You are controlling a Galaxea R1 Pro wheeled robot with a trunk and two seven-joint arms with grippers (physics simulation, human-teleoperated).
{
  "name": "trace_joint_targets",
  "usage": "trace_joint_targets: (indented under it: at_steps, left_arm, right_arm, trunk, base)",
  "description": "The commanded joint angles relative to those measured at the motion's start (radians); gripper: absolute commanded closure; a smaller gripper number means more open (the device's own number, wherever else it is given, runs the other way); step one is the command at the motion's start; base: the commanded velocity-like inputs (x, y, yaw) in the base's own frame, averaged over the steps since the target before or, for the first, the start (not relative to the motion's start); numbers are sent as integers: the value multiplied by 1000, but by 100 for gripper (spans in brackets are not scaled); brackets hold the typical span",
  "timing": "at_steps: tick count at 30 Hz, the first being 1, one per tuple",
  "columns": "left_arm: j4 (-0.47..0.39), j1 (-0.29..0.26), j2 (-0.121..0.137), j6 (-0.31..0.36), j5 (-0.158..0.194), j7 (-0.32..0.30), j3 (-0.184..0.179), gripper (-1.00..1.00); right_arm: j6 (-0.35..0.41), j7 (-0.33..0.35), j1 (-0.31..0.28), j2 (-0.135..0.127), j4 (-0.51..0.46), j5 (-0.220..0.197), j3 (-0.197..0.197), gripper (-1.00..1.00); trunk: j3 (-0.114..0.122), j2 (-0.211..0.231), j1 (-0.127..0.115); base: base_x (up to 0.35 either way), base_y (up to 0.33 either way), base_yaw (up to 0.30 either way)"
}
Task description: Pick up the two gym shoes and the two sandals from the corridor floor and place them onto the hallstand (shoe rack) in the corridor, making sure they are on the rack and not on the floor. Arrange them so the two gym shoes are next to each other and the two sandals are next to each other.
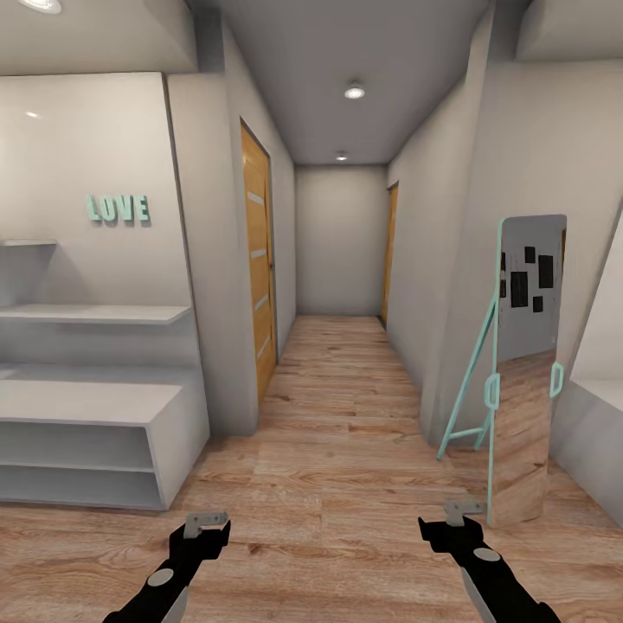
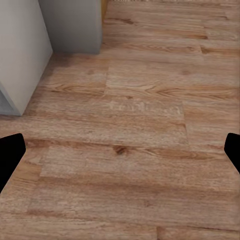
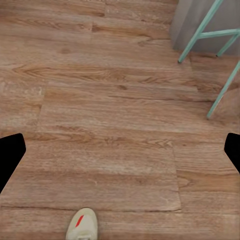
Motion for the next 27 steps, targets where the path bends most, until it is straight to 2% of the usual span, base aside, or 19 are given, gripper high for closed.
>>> trace_joint_targets:
  at_steps: [1, 10, 18, 27]
  left_arm:
    - [0, -1, 0, -3, 1, 0, 1, -100]
    - [-8, -1, 3, -1, 1, -33, -1, -100]
    - [-9, -1, 8, 4, 1, -69, 0, -100]
    - [-9, -1, 9, 5, 1, -74, -1, -100]
  right_arm:
    - [6, -2, 0, 0, -2, 1, 0, -100]
    - [6, -6, 0, -1, 0, 0, -6, -100]
    - [6, -7, 0, -1, -1, 0, -9, -100]
    - [6, -8, 0, -1, -1, -1, -10, -100]
  trunk:
    - [-1, -1, 0]
    - [-1, -1, 0]
    - [-31, -57, 31]
    - [-73, -120, 65]
  base:
    - [0, 0, 0]
    - [0, 0, 0]
    - [0, 0, 0]
    - [0, 0, 0]
